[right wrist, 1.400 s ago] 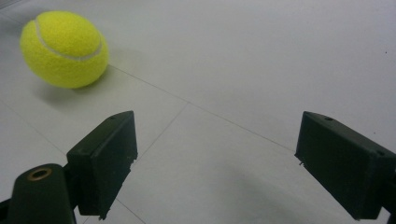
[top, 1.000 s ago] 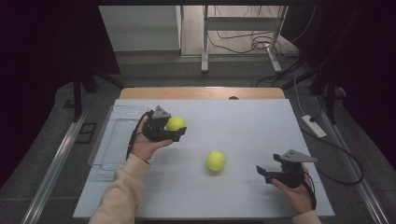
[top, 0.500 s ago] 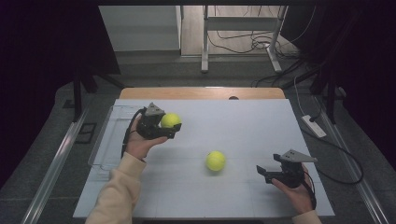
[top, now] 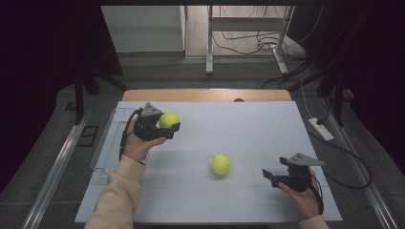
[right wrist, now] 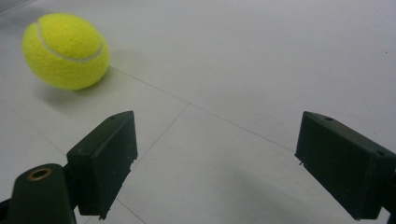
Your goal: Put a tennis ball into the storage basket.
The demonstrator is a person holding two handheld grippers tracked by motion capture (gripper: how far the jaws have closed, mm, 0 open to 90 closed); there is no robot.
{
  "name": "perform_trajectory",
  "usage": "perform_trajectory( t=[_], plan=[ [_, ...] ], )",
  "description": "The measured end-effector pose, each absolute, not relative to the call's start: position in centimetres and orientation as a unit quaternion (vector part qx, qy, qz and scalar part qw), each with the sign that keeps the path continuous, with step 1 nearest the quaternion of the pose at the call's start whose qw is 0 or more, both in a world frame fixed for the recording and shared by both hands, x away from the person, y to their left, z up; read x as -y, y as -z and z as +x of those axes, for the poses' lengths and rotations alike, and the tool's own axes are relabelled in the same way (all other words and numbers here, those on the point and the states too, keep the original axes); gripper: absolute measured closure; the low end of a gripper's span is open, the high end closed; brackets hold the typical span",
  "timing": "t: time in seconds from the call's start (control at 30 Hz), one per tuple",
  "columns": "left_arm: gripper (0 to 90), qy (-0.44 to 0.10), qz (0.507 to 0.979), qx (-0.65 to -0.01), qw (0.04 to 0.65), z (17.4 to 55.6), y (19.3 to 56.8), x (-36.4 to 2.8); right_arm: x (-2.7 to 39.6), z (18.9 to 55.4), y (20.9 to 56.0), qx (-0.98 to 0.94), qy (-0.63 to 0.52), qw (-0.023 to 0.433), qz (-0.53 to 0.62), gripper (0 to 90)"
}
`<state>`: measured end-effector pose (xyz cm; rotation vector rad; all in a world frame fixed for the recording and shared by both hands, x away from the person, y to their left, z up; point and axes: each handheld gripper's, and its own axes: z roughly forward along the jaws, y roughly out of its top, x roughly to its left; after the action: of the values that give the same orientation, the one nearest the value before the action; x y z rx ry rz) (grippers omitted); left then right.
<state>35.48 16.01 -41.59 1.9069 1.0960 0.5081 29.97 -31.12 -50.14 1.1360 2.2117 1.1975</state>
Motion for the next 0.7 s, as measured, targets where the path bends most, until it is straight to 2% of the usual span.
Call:
perform_trajectory(
  t=[0.7],
  plan=[
    [26.8,-0.217,0.755,-0.441,0.434,35.4,40.4,-17.2,31.2,30.0,50.1,-0.784,-0.427,0.191,0.408,13.0]
  ],
)
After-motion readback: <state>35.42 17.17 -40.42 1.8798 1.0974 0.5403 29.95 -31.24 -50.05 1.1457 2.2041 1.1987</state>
